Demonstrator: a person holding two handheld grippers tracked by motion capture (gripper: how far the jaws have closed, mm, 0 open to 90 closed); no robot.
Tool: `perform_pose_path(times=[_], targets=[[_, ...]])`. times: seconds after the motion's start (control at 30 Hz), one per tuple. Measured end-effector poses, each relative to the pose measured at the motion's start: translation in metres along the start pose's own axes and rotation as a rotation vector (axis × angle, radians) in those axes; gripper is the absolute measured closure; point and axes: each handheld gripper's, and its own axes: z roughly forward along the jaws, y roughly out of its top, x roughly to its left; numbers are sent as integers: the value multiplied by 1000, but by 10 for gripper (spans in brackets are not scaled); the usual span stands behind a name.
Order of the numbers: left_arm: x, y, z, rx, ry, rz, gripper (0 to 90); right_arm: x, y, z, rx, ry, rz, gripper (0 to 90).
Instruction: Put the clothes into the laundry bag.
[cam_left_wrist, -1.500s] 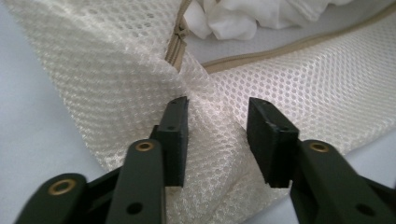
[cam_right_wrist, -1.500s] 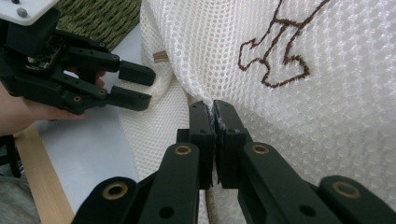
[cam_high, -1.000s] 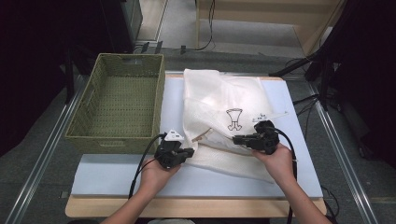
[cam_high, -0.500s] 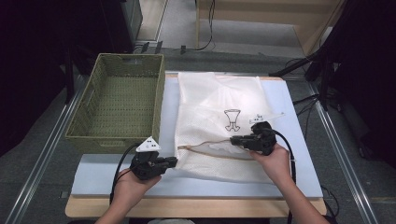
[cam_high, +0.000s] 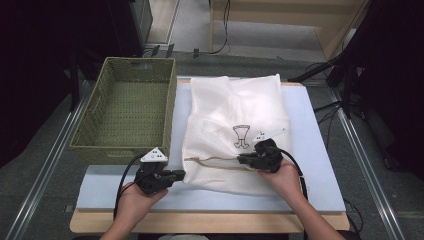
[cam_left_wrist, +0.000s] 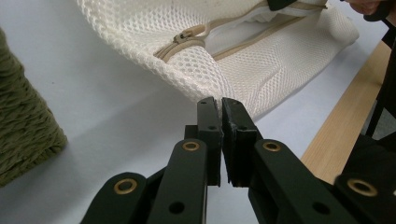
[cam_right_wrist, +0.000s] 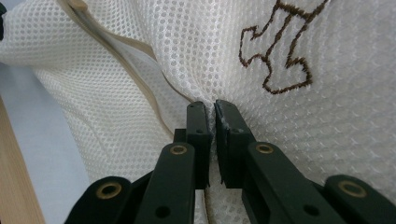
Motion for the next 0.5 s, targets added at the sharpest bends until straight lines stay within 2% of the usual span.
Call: perform_pose_path(times=[0.1,0.27,0.37,0.5], targets=[[1,0,-1,-4,10,0,839,-4,-3,5,3,1,-7,824],[1,0,-5,-28,45,9,758,-3,-3,11,0,-6,-59,683],[2,0,-3,-25,66,14,689,-2,0,7,-13,5,-50,593],[2,-2,-1,-37,84,12,575,0,5,-1,-39,47,-46,486]])
